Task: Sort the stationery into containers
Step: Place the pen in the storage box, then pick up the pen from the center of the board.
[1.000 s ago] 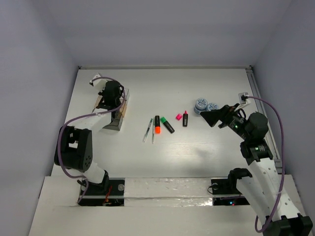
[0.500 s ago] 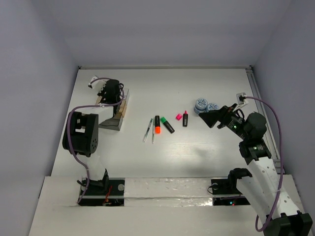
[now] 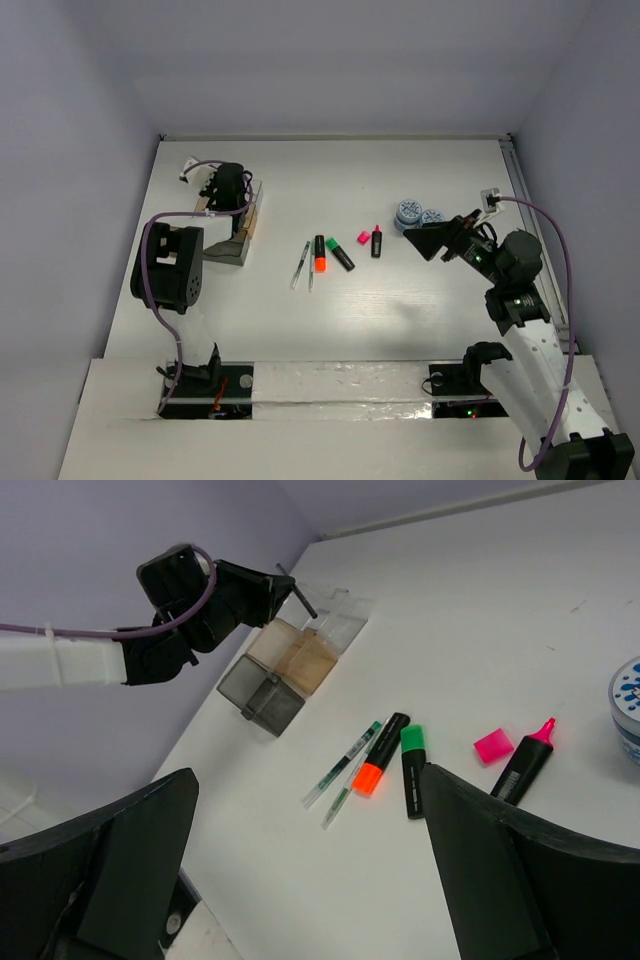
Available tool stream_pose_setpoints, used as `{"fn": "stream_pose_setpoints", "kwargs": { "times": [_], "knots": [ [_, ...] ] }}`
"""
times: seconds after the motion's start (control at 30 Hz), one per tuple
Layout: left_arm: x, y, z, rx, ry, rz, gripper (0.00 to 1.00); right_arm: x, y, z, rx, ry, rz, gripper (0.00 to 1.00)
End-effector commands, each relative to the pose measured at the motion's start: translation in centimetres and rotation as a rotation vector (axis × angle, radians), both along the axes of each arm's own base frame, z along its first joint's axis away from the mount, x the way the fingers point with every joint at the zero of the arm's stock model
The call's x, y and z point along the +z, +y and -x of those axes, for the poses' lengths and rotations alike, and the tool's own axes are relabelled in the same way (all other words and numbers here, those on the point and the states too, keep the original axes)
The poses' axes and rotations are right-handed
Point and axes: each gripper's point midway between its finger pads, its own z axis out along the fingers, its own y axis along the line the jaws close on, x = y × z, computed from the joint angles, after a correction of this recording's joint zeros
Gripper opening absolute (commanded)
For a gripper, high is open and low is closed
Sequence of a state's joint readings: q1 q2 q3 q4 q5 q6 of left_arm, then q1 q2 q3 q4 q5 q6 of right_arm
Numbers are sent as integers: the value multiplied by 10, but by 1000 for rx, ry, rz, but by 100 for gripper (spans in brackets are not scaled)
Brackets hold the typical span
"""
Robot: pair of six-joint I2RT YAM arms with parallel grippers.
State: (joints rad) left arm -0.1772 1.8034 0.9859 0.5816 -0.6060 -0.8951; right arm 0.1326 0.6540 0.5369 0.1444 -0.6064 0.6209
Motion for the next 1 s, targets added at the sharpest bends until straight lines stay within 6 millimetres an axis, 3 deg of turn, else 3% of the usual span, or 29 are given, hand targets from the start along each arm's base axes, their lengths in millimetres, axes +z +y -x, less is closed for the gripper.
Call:
{"fn": "stream_pose_setpoints", "kwargs": {
  "times": [0.0,0.1,0.37,0.57,0.67,0.73,0.8,0.83,0.87,0.9,0.93,0.97],
  "knots": [
    [12,1,-3,25,-68,35,0,13,4,5,27,-67,-13,98],
    [5,2,1,31,-64,42,1,13,4,6,30,-69,-13,98],
    [-2,2,8,26,-59,50,26,13,4,6,31,-67,-13,98],
    [15,1,14,7,-100,52,32,12,4,6,31,-64,-13,98],
    [37,1,21,-12,-144,41,29,12,4,6,30,-66,-13,99],
    [65,-13,29,-58,-178,-8,25,12,4,5,28,-64,-12,98],
    [76,-44,43,-139,-184,-53,23,11,4,4,25,-60,-12,99],
    [93,-58,53,-177,-219,-62,21,10,4,4,24,-58,-12,99],
    [88,-74,64,-246,-198,-105,20,10,4,4,24,-55,-12,99],
    [88,-107,77,-340,-198,-120,20,10,4,3,24,-54,-9,99],
    [94,-121,89,-385,-207,-124,19,10,4,4,25,-54,-9,100],
    [81,-134,101,-437,-176,-140,18,10,4,4,24,-57,-8,100]
  ]
}}
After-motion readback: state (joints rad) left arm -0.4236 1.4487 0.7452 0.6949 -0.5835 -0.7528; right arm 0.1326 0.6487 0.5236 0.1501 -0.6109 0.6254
